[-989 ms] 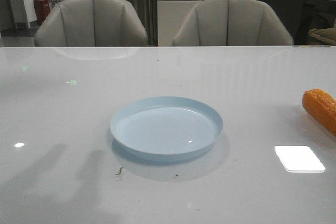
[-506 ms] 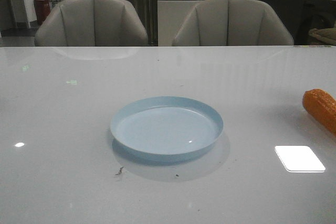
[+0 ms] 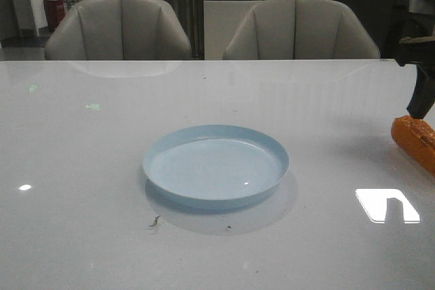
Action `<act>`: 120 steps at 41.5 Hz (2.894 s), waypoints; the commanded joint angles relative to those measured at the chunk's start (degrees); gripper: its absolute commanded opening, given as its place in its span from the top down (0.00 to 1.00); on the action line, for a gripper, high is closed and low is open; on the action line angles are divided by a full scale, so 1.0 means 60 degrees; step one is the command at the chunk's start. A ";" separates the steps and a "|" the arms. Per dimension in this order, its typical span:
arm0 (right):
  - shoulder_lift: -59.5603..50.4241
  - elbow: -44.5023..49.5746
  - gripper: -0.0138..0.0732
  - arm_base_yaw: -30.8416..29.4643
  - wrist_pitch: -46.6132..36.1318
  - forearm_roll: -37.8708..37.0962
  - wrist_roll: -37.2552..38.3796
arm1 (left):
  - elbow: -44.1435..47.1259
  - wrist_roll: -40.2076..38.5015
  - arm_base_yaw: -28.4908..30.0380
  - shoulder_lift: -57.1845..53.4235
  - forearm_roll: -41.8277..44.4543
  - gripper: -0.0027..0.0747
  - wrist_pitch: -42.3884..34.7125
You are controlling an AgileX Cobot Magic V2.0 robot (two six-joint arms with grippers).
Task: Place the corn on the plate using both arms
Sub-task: 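Lower the right gripper over the orange corn cob and grasp it, then lift the corn with the right gripper and move it over the plate, then release the corn onto the plate and raise the right gripper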
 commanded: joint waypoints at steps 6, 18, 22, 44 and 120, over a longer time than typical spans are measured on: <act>-0.0395 -0.0345 0.23 -0.0010 -0.0230 0.0226 -0.0111 | -0.0243 -0.0022 0.0021 -0.0278 -0.0268 0.43 -0.0923; -0.0343 -0.0345 0.16 -0.0010 -0.0197 0.0219 -0.0119 | -0.0243 -0.0022 0.0021 -0.0278 -0.0290 0.43 -0.0984; -0.0113 -0.0345 0.16 -0.0010 -0.0197 0.0154 -0.0119 | -0.0243 -0.0022 0.0021 -0.0278 -0.0290 0.43 -0.0984; 0.0827 -0.0345 0.43 -0.0010 -0.0447 0.0123 -0.0129 | -0.0243 -0.0022 0.0021 -0.0278 -0.0290 0.43 -0.0984; 0.0170 -0.4994 0.17 0.5005 0.1313 0.0594 -0.0816 | -0.0243 -0.0022 0.0021 -0.0278 -0.0290 0.43 -0.0071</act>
